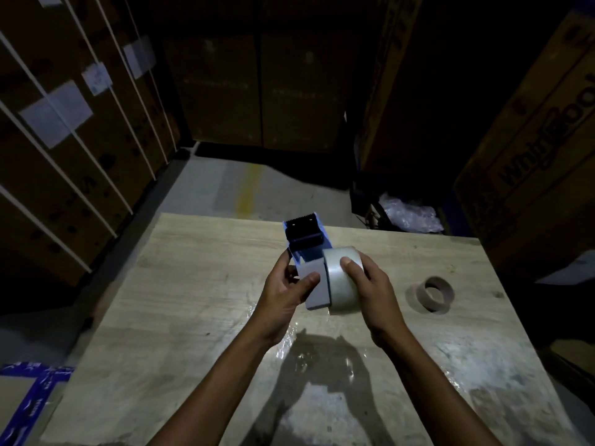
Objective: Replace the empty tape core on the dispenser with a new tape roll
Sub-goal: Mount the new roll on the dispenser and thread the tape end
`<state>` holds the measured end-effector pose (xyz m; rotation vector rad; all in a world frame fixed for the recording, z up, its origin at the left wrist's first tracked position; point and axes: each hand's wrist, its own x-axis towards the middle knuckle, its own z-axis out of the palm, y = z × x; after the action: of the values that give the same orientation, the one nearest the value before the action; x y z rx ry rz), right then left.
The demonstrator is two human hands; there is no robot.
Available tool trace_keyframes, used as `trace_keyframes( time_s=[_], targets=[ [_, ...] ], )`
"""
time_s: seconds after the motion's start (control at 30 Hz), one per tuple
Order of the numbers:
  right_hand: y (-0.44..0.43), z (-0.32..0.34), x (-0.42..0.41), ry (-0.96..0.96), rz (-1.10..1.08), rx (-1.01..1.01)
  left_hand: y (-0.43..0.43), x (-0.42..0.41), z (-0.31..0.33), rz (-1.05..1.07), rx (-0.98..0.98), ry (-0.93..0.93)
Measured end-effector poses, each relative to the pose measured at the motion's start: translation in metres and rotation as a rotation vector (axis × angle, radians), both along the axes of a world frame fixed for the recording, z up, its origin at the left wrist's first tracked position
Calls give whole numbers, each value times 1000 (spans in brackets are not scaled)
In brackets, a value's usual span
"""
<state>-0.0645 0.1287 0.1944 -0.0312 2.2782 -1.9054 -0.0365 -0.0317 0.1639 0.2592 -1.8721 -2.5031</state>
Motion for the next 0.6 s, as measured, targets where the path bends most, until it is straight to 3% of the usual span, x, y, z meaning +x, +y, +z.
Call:
trace_keyframes(
  time_s=[0.17,0.4,0.6],
  targets=[
    [-14,-2,8,-20,-6,-11,-3,-3,1,-61,-172,23],
    [-42,-12,22,-74,-72,-45,19,8,-6,-38,35,-66],
    [-43,-8,26,-151,-98,-145,20,12,-8,-71,9,-120]
  ],
)
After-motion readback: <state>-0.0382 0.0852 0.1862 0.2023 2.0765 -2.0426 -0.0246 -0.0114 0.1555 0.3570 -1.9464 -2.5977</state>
